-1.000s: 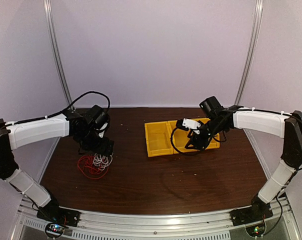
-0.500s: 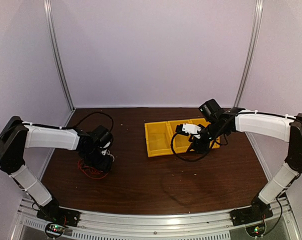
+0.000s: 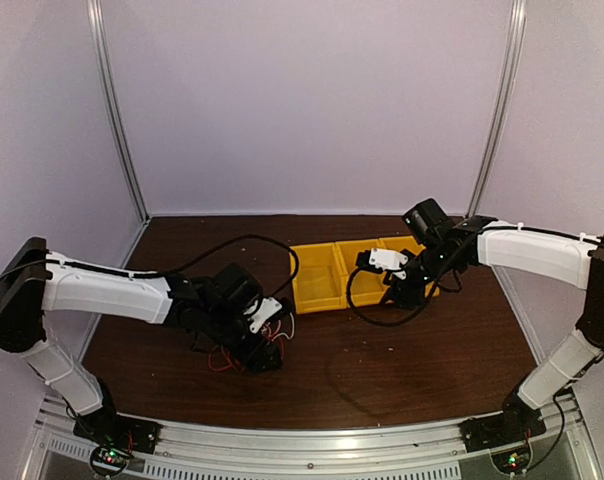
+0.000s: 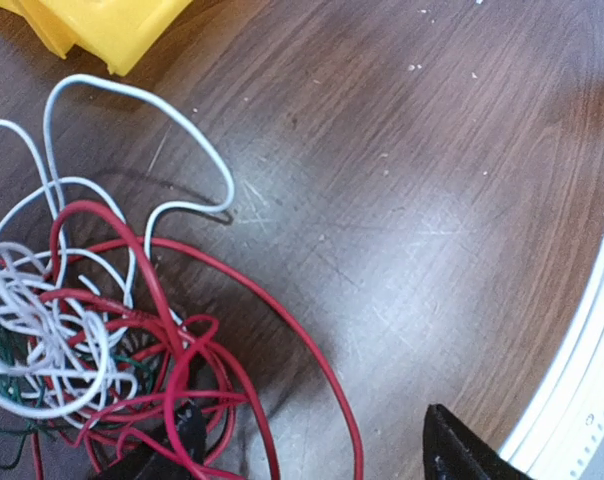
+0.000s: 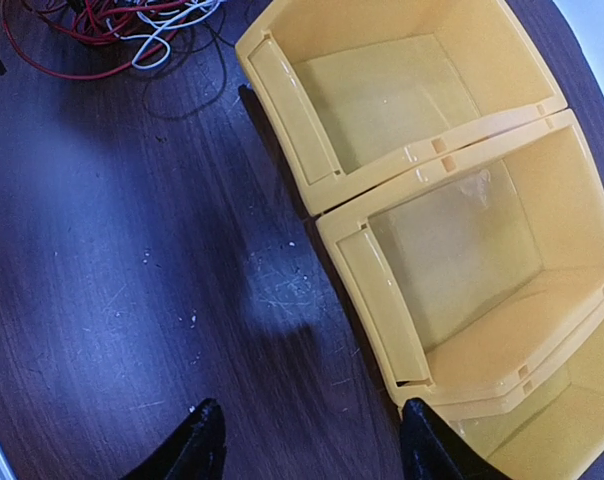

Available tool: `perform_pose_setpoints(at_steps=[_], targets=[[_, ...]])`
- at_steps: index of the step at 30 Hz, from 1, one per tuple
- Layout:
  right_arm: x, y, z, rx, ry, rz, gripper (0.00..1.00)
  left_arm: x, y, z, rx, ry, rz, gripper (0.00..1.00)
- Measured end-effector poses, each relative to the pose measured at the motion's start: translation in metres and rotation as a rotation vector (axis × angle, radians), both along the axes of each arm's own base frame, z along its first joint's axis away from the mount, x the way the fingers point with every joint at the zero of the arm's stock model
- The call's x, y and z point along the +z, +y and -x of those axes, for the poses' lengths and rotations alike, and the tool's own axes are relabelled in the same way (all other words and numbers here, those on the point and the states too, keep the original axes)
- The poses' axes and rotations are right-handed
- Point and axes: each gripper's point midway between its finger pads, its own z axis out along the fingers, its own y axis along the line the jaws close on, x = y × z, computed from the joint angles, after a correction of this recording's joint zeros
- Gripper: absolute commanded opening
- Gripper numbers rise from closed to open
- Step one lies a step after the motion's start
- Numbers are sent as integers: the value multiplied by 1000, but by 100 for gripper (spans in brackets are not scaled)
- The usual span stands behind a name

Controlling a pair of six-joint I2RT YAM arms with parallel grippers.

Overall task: Untangle the cables
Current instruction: Move the tangled cables to the center of the board.

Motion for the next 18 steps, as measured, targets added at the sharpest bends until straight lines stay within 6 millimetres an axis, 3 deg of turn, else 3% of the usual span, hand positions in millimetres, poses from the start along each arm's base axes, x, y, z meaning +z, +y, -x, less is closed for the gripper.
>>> perform_pose_setpoints(at_steps=[6,10,13,16,18], targets=[[1,0,4,15,6,0,59,47,8,8,-28,-30,43,85],[7,7,2,27,10,-20,52,85,17,-2,9,-93,115,83],[15,24,-5,31,23,-59,48,98,43,-43,157,-114,149,82],[25,48,-15,38,41,-122,45,97,75,-87,328,-146,137,83],[30,64,-17,44,62,-160,41,93,84,-103,394,-168,112,82]])
